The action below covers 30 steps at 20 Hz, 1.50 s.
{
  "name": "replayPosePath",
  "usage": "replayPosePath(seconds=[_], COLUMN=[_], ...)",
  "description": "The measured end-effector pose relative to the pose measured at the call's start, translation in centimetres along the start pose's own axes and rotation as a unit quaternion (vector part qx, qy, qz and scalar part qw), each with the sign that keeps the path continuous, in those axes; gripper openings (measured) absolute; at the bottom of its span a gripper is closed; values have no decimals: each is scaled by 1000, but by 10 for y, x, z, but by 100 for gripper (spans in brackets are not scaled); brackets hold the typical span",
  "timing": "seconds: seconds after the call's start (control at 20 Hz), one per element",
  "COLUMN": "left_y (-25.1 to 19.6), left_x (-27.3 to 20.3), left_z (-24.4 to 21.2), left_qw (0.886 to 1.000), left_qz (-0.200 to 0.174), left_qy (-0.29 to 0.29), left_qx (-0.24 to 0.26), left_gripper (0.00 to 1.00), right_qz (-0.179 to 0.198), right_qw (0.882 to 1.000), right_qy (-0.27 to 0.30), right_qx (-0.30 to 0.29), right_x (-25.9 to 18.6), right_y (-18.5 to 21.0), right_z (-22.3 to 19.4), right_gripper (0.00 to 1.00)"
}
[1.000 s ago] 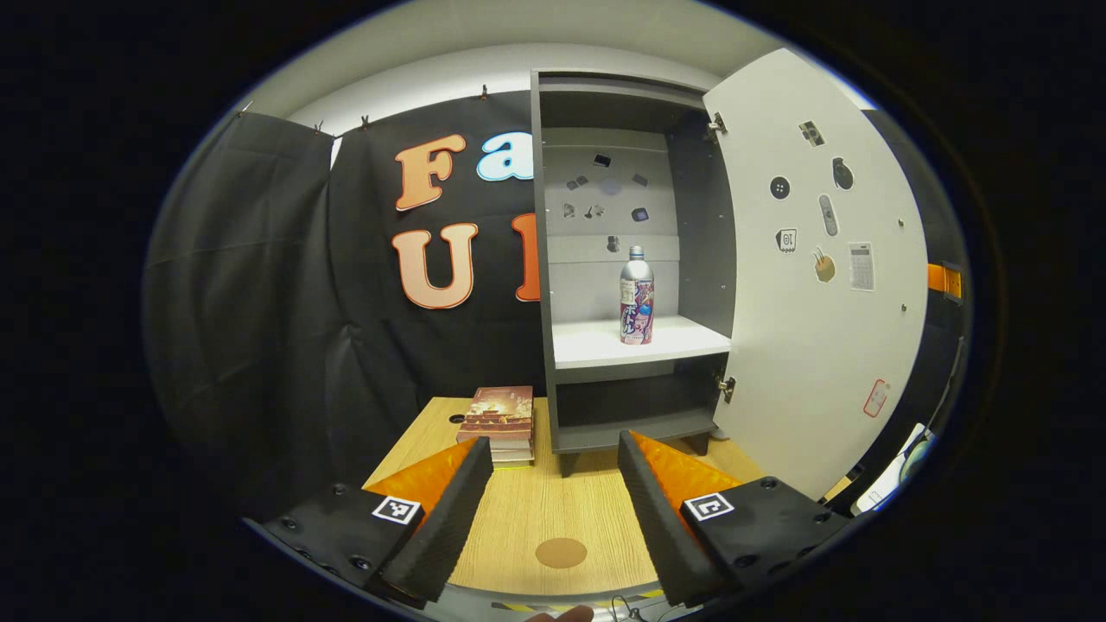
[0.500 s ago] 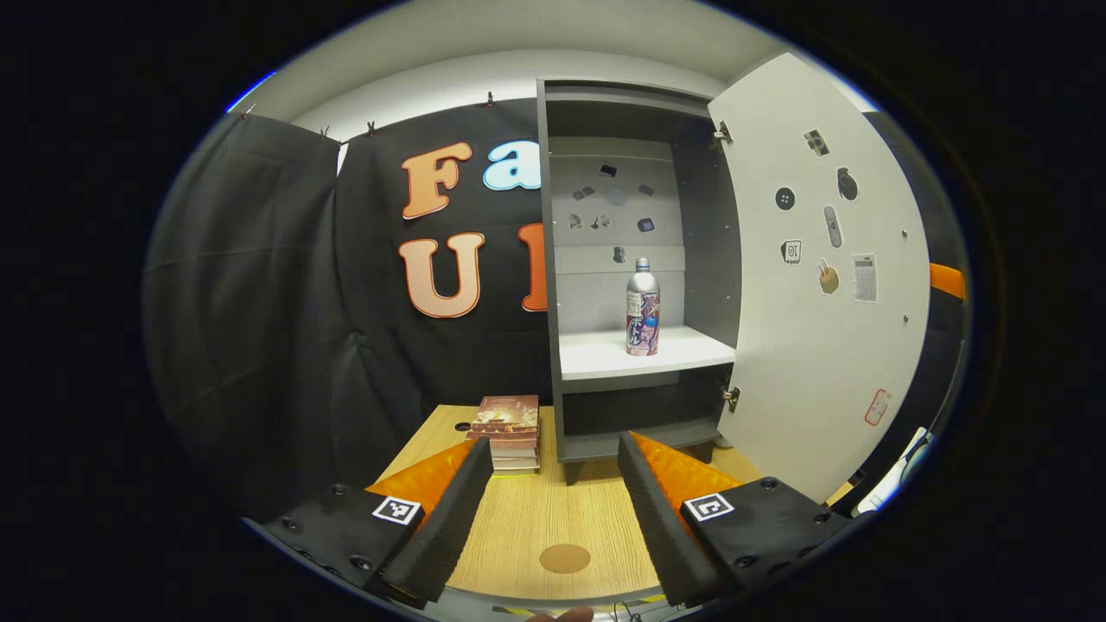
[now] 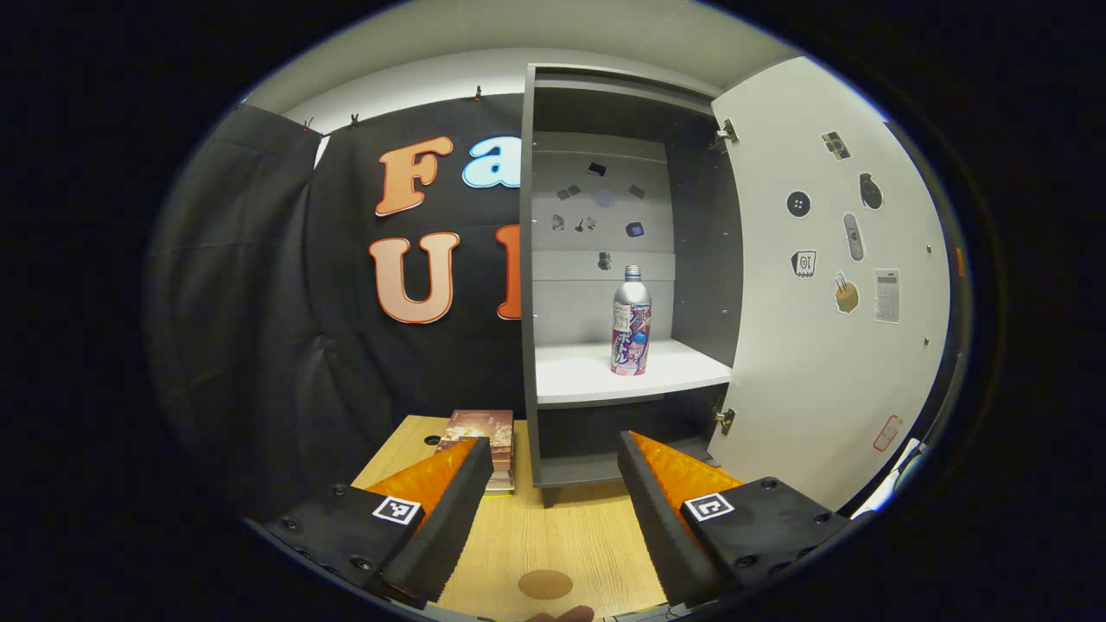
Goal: Open the cabinet door with the right hand, grasp the bottle in the cabinet with the left hand and place it on the coaster, then close the cabinet door with the right hand.
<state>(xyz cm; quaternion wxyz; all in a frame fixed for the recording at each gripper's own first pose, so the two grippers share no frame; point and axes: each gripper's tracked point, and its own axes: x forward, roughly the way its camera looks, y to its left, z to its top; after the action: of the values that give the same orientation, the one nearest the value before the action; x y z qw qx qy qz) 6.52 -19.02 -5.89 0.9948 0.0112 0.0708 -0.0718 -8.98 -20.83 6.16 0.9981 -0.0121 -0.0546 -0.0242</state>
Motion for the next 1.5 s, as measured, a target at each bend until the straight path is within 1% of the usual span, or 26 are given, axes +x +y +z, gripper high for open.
replayPosePath(seconds=[0.05,0.1,0.2,0.3,0.35,0.4,0.5,0.55,0.65,0.7,0.8,0.9,0.95,1.05,1.3,1.35,1.45,1.5], left_y=[-3,-8,-15,-27,-33,-37,-48,-53,-64,-72,-85,-94,-99,-106,-114,-115,-119,-120], left_x=[13,27,54,82,96,107,128,140,162,173,192,212,222,241,287,296,313,320], left_z=[4,8,16,24,28,35,45,51,59,61,62,66,66,65,63,64,63,61], left_qw=[1000,1000,1000,999,999,998,997,997,996,995,994,993,993,992,993,993,993,993], left_qz=[-7,-14,-23,-37,-42,-46,-55,-59,-69,-77,-89,-94,-98,-105,-103,-103,-105,-105], left_qy=[-3,-7,-15,-23,-26,-31,-41,-48,-56,-58,-57,-61,-62,-59,-52,-50,-47,-45], left_qx=[2,5,12,13,15,17,22,25,31,33,33,34,36,34,28,26,26,29], left_gripper=[95,95,95,95,94,95,94,94,95,95,94,94,94,95,95,95,95,95], right_qz=[6,10,9,8,12,14,11,12,14,14,11,6,4,-2,-19,-22,-25,-26], right_qw=[1000,1000,1000,1000,1000,1000,999,999,999,999,999,998,998,997,996,995,994,994], right_qy=[-2,-1,5,15,18,22,31,30,33,37,46,56,61,73,91,94,102,108], right_qx=[4,8,8,11,14,15,12,8,6,8,6,5,5,2,-2,-2,-3,-4], right_x=[3,8,23,39,49,58,74,81,95,101,113,121,126,131,145,147,149,150], right_y=[12,21,32,42,51,58,65,69,78,81,84,86,88,88,87,87,88,89], right_z=[2,0,-8,-19,-22,-26,-35,-34,-37,-40,-45,-51,-53,-60,-68,-69,-75,-78], right_gripper=[17,13,9,17,13,17,10,14,14,10,10,19,10,15,15,11,15,11])
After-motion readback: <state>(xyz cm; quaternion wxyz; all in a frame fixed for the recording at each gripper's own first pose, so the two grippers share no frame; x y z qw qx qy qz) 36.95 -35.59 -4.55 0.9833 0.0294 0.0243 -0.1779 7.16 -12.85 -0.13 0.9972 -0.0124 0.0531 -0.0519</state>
